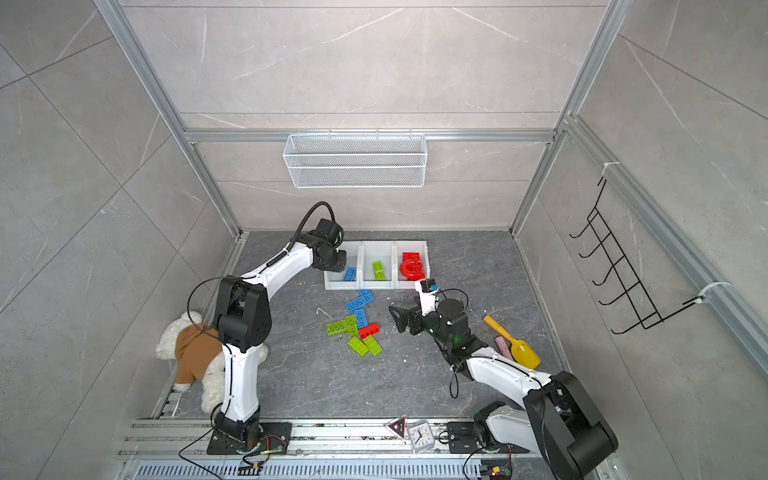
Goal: Sort the legos into containers by color
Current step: 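Release the blue brick into the compartment nearest the left arm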
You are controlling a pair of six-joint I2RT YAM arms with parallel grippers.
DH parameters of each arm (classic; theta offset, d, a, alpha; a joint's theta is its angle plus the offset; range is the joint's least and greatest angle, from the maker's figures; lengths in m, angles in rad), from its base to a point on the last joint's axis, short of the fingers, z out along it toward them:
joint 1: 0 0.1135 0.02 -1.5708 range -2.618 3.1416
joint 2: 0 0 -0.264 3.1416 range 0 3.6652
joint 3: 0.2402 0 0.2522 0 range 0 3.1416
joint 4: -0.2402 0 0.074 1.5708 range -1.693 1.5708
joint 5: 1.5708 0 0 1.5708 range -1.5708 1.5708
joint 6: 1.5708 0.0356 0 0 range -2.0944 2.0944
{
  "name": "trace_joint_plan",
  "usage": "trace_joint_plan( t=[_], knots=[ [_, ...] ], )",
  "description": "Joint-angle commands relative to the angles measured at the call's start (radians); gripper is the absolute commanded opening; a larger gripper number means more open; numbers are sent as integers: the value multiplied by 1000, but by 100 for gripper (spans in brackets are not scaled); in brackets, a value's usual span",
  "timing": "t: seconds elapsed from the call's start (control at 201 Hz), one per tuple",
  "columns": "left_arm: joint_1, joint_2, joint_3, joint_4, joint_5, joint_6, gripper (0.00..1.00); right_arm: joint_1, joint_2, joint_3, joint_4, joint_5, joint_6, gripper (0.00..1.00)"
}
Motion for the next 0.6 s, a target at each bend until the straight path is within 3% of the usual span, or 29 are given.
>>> trace_joint_plan(
  t=[0.0, 0.08, 0.219, 0.378, 0.597],
  knots=[
    [5, -7, 43, 0, 41, 34, 36, -3, 20, 11, 13, -27, 18, 100],
    [6, -13, 52, -9, 42, 44, 50, -3, 21, 16, 5, -29, 16, 100],
    [5, -38, 40, -13, 34, 55, 64, -2, 4, 15, -10, -25, 11, 100],
    [3, -105, -16, -33, 21, 79, 66, -3, -1, 16, -19, -12, 6, 100],
    [-10, -293, -242, -49, 8, 29, 67, -2, 11, 17, -11, -21, 12, 100]
  ],
)
